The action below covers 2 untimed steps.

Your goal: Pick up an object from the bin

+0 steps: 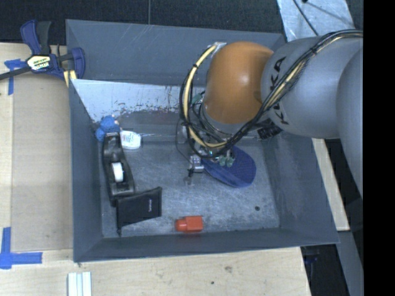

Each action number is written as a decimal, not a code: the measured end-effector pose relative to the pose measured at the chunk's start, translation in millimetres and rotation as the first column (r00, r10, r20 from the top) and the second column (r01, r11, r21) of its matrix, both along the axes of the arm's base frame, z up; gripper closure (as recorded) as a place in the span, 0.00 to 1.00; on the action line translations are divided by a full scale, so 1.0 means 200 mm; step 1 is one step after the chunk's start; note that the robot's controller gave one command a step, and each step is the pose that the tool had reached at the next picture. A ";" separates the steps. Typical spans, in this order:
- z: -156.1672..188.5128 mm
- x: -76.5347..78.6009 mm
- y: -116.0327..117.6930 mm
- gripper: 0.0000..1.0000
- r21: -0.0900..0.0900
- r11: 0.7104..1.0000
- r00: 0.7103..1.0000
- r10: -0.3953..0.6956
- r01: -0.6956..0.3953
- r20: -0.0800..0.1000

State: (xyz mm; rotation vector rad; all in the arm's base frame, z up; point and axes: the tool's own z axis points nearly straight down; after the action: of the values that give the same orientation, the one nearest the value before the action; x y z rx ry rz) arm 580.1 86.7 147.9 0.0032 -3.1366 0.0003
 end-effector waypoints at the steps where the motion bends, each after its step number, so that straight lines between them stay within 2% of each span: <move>1: -0.26 0.07 0.11 0.00 0.001 0.963 0.963 0.268 -0.268 0.003; 2: -0.29 -0.32 0.49 0.00 0.005 0.939 0.939 0.343 -0.343 0.003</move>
Offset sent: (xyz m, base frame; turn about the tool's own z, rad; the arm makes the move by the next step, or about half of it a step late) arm 0.0137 0.0231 -0.0504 -0.2718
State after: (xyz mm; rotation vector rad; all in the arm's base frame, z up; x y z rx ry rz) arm 516.7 183.9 90.5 0.5496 -3.0903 -0.0065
